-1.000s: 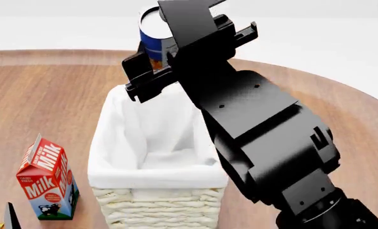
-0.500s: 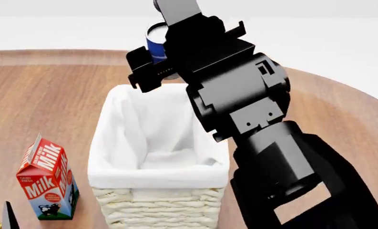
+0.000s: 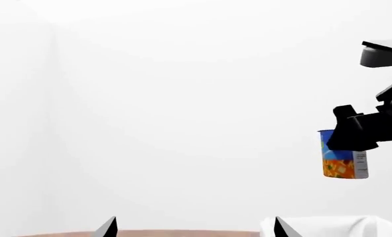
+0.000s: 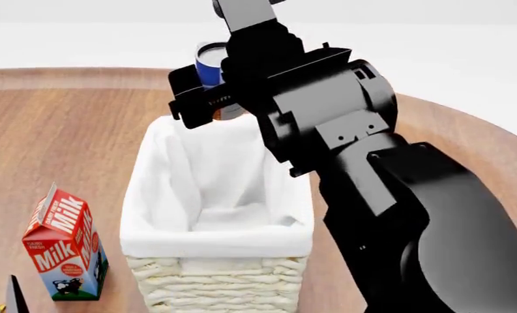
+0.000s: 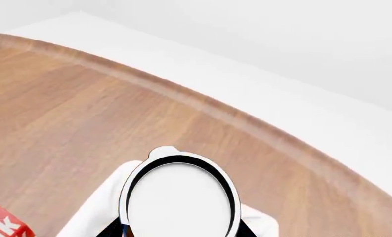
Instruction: Pick up the alphabet soup, and put it in the basket.
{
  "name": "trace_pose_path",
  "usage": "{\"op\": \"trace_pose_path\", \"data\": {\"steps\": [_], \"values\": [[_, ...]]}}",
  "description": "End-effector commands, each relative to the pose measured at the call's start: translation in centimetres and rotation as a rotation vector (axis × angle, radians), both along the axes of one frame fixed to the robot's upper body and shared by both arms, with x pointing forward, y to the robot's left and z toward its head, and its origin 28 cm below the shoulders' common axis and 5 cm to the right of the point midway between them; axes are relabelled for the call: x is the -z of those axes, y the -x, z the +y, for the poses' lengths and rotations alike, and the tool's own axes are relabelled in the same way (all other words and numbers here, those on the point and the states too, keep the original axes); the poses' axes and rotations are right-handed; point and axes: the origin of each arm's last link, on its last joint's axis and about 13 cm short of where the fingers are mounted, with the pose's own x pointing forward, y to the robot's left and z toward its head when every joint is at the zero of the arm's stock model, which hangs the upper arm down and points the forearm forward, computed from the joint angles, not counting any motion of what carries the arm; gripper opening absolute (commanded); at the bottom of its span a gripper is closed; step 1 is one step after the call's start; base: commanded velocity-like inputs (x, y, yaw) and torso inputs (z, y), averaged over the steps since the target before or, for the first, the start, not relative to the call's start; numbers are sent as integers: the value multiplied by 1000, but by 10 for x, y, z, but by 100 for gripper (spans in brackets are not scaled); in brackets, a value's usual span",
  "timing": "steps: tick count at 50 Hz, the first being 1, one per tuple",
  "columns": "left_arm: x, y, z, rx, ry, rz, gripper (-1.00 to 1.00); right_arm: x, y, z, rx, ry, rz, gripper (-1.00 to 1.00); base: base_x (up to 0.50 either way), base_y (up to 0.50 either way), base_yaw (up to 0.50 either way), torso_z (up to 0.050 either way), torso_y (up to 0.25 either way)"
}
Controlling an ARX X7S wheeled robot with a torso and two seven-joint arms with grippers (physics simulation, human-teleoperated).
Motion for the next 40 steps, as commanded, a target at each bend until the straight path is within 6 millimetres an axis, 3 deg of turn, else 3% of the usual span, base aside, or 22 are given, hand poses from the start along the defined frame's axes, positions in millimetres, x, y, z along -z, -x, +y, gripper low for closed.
{"op": "trace_pose_path", "data": {"steps": [1,22,40], "values": [[1,0,-1,-2,-16,1,100,-5,0,1,-7,2,-13,-100,0,0,0,0,0],[1,-2,-3,-38,-76,-1,100,-4,1,4,-23,26,-11,-100,0,0,0,0,0],[2,0,-4,-21,-90,-5,100,-4,2,6,-31,19,-14,-100,0,0,0,0,-127]]}}
